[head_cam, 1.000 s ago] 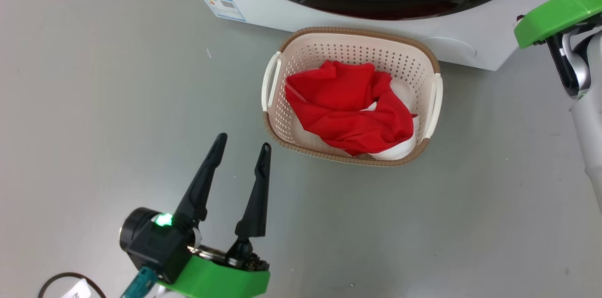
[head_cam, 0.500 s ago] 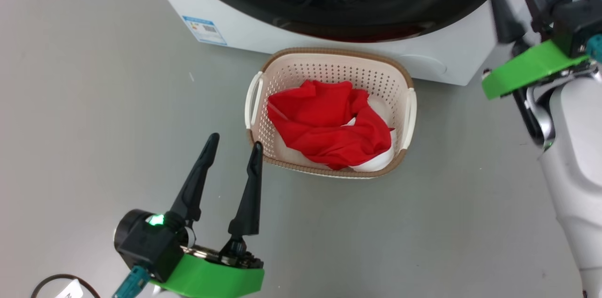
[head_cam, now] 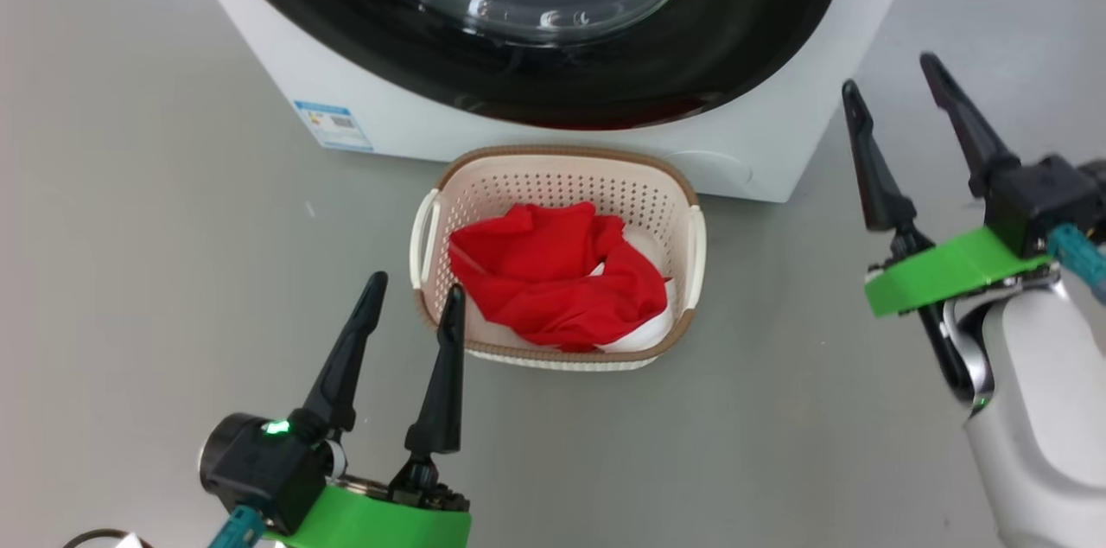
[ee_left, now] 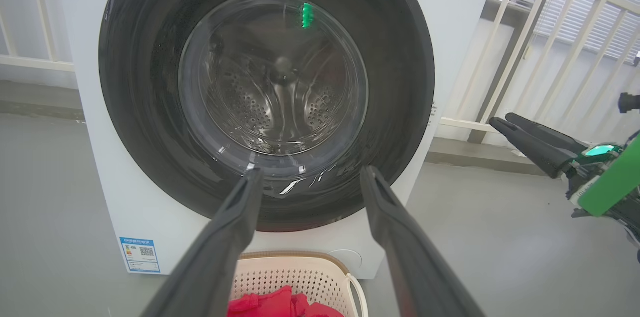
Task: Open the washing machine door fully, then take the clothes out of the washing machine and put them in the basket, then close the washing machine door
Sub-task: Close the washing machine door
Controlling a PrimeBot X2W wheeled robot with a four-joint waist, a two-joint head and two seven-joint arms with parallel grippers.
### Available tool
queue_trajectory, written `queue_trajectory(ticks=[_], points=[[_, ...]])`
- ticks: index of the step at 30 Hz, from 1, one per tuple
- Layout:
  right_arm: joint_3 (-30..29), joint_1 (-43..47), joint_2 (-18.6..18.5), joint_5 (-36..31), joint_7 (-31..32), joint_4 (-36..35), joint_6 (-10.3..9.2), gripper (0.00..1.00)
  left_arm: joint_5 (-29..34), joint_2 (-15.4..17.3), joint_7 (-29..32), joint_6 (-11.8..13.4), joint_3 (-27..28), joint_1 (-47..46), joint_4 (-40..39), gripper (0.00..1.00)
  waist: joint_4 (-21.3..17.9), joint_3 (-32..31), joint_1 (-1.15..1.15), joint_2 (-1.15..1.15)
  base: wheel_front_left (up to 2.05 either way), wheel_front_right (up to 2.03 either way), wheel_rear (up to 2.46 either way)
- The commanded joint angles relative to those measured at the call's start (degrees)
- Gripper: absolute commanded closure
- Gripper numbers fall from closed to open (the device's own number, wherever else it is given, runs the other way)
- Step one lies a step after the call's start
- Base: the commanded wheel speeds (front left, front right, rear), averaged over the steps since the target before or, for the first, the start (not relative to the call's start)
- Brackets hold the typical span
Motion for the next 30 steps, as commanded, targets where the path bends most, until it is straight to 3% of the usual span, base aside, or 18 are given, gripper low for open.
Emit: queue_trajectory(ticks=[1, 30], points=[[0.4, 2.1, 0.8, -0.7, -0.2, -2.4, -0.22, 0.00, 0.5, 0.4, -0.4, -0.5, 2.2, 0.5, -1.0, 0.00, -1.9, -2.0, 0.00, 0.00, 0.00, 0.00, 0.00], [-8.7, 27.0, 6.0, -0.8, -0.2, -16.6, -0.22, 0.00, 5.5, 0.4, -0.4, -1.0, 8.8, 6.7, 0.2, 0.00, -9.7, -11.2, 0.00, 0.00, 0.00, 0.00, 0.00]])
